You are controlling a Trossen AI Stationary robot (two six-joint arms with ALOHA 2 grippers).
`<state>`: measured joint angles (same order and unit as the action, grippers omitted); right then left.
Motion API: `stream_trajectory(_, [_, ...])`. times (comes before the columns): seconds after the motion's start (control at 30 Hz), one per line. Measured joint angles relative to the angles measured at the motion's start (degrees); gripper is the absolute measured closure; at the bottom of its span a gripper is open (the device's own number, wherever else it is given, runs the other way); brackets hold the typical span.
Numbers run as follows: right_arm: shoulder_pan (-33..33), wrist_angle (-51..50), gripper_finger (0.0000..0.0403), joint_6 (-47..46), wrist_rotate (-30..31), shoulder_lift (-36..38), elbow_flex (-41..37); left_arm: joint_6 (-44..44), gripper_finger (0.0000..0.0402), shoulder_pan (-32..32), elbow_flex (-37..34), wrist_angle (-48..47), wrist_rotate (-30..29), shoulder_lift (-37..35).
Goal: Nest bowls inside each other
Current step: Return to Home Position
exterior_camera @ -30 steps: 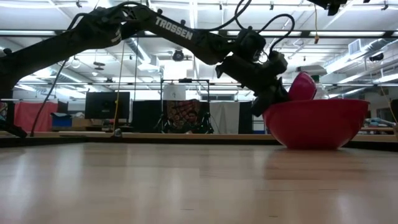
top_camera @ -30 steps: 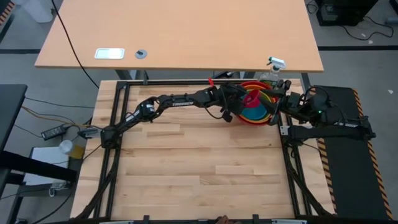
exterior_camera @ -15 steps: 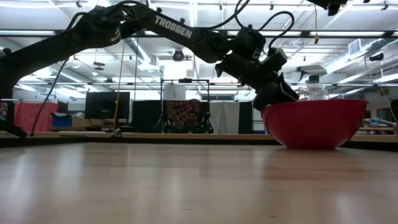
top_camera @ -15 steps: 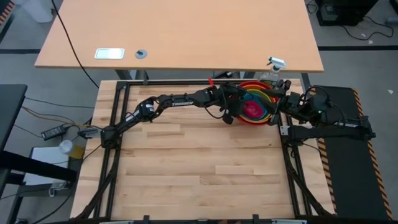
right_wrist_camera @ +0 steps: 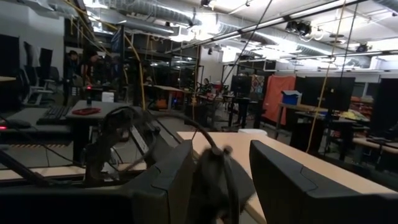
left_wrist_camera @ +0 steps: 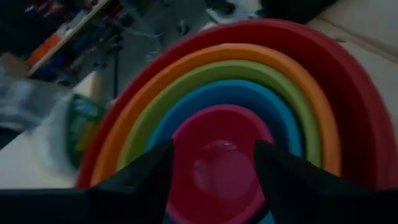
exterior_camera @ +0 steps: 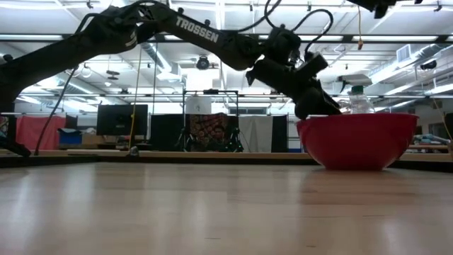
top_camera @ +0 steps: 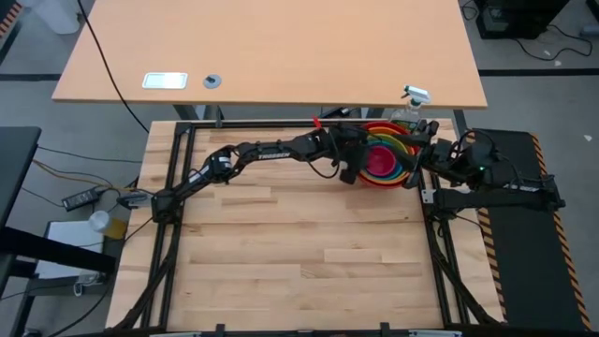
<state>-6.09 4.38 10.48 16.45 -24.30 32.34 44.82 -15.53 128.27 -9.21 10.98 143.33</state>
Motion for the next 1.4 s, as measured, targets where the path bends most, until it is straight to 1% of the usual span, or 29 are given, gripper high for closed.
stream_trajectory(0.13, [0.0, -0.7, 0.0238, 0.0, 0.4, 1.1, 0.0, -1.9, 0.0192, 0.1, 0.3, -0.6, -6.4, -2.9])
stream_trajectory(0.2, [0.0, -1.7, 0.0238, 0.1, 0.4, 1.7, 0.0, -3.2, 0.0200, 0.0, 0.4, -4.6, -9.4, -4.5])
stream_trajectory(0.27, [0.0, -2.6, 0.0238, 0.4, 0.4, 2.8, -0.2, -4.9, 0.0209, 0.0, 0.4, -11.3, -9.9, -6.2])
stream_trajectory(0.37, [-0.1, 1.1, 0.0238, 1.8, 0.4, 5.5, -3.8, -9.1, 0.0225, -0.5, 0.2, -19.6, -9.9, -8.2])
stream_trajectory(0.53, [-0.1, 13.2, 0.0238, 4.5, 0.1, 10.8, -11.8, -15.2, 0.0259, -1.7, 0.1, -29.3, -9.9, -11.9])
stream_trajectory(0.6, [-0.1, 16.8, 0.0238, 6.3, -0.1, 12.6, -14.6, -16.4, 0.0272, -1.7, -2.4, -30.5, -10.0, -13.0])
stream_trajectory(0.67, [-0.1, 19.6, 0.0238, 7.5, -0.1, 14.4, -17.3, -16.8, 0.0284, -1.2, -7.2, -29.4, -10.1, -14.8])
stream_trajectory(0.7, [-0.1, 21.4, 0.0238, 7.7, -0.1, 15.1, -18.3, -16.8, 0.0289, -0.7, -10.1, -27.4, -10.1, -16.1])
stream_trajectory(0.77, [-0.2, 23.8, 0.0238, 8.5, 0.0, 17.0, -20.4, -17.1, 0.0297, 0.0, -17.9, -22.4, -10.6, -19.8])
stream_trajectory(0.9, [-0.2, 25.6, 0.0238, 9.3, 0.0, 20.2, -23.1, -18.4, 0.0309, 1.4, -34.9, -10.5, -14.9, -29.4])
stream_trajectory(0.97, [-0.3, 25.2, 0.0238, 8.2, -0.2, 21.6, -24.6, -19.9, 0.0313, 1.8, -42.6, -7.5, -16.3, -34.3])
stream_trajectory(1.07, [-0.2, 23.2, 0.0238, 6.2, -0.2, 22.9, -25.7, -23.0, 0.0318, 2.4, -52.7, -3.2, -16.3, -42.7])
stream_trajectory(1.23, [-0.2, 19.9, 0.0238, 3.9, -2.3, 24.1, -26.5, -28.4, 0.0324, 2.7, -67.7, 2.4, -15.5, -55.8])
stream_trajectory(1.4, [-0.2, 17.2, 0.0238, 1.8, -3.0, 24.1, -26.4, -32.7, 0.0324, 2.9, -81.2, 10.9, -14.2, -69.6])
